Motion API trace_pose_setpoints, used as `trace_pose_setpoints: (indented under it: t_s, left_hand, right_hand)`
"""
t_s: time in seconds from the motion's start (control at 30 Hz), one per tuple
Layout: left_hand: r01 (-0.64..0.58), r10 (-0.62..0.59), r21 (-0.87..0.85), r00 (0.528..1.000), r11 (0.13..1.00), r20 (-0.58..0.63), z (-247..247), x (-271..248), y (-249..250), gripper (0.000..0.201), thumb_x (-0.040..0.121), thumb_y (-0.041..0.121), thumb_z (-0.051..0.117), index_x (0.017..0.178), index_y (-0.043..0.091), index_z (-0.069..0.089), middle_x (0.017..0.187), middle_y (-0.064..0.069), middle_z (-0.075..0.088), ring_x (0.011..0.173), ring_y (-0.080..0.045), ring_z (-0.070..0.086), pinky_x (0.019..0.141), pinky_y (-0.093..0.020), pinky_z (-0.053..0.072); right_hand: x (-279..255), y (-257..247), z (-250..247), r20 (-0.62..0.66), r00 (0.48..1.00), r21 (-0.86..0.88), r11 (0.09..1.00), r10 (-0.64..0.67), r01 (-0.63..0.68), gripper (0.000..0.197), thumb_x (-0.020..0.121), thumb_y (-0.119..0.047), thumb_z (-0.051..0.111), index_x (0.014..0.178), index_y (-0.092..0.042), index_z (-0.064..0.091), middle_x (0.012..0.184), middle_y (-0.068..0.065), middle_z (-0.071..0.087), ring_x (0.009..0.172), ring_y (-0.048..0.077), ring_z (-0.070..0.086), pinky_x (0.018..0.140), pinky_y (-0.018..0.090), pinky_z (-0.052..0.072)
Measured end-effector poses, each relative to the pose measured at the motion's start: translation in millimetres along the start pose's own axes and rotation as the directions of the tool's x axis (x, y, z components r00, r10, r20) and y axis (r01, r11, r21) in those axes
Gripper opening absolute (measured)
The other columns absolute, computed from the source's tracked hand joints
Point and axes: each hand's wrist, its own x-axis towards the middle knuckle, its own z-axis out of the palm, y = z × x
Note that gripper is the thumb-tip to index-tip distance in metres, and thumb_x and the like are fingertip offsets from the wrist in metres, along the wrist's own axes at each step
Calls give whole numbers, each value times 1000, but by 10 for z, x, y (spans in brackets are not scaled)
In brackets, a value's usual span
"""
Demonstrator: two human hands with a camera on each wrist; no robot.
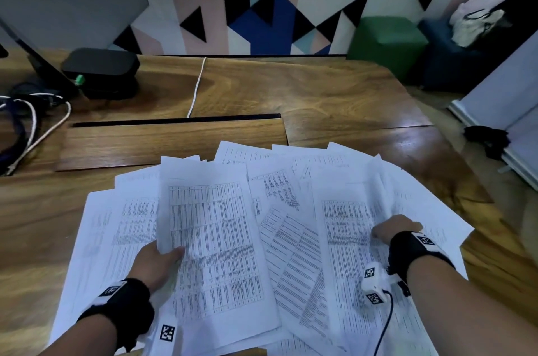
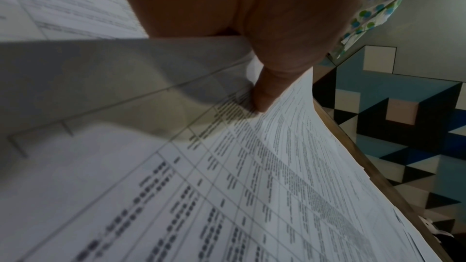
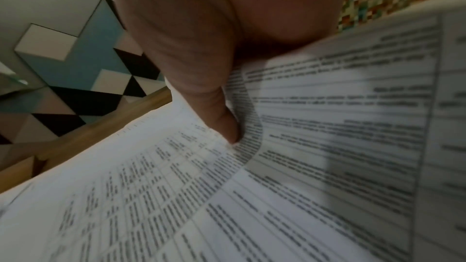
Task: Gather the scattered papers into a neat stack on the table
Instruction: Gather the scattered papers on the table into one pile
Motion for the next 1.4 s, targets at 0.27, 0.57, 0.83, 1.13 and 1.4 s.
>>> trace_pose_setpoints:
  t_s: [0.27,0.57,0.83,1.13,1.4]
  left_hand:
    - [-9,9,-41,1000,999,6,6,-51,51,16,91,21,63,89,6,67,79,-10,71,70,-25,67,55,-27,47]
    - [18,-15,-87,999,996,38,-44,-43,93,14,90,18,65,91,4,67,78,-10,70,71,-26,66,60,-30,49]
    - [61,-51,-126,995,990,86,-150,44,83,14,88,18,68,91,5,70,85,-14,75,79,-33,71,70,-36,56]
    - [79,-68,-136,994,988,83,-257,56,49,11,87,14,68,92,4,70,86,-15,76,80,-34,72,71,-37,55]
    - [97,-88,-128,994,987,71,-275,66,-18,10,90,11,63,97,5,68,93,-14,73,86,-34,69,85,-45,54]
  right_hand:
    - [-141,79,-272,110,972,245,954,-206,174,27,76,-6,64,101,2,56,85,11,59,71,22,55,54,26,41]
    - [-12,35,-483,327,861,198,919,-389,340,44,52,-29,71,93,-19,64,92,9,73,80,32,72,75,47,60]
    - [-721,-418,-374,513,771,-138,851,-377,507,18,57,-26,60,67,-21,46,70,1,48,59,20,37,57,27,30]
    - [-1005,-576,33,584,676,-109,781,-450,615,42,62,-36,73,101,-20,68,93,-1,73,79,16,67,76,31,56]
    - [-606,-306,-855,262,773,211,816,-577,538,33,55,-27,75,85,-15,71,78,5,76,71,26,73,73,42,60]
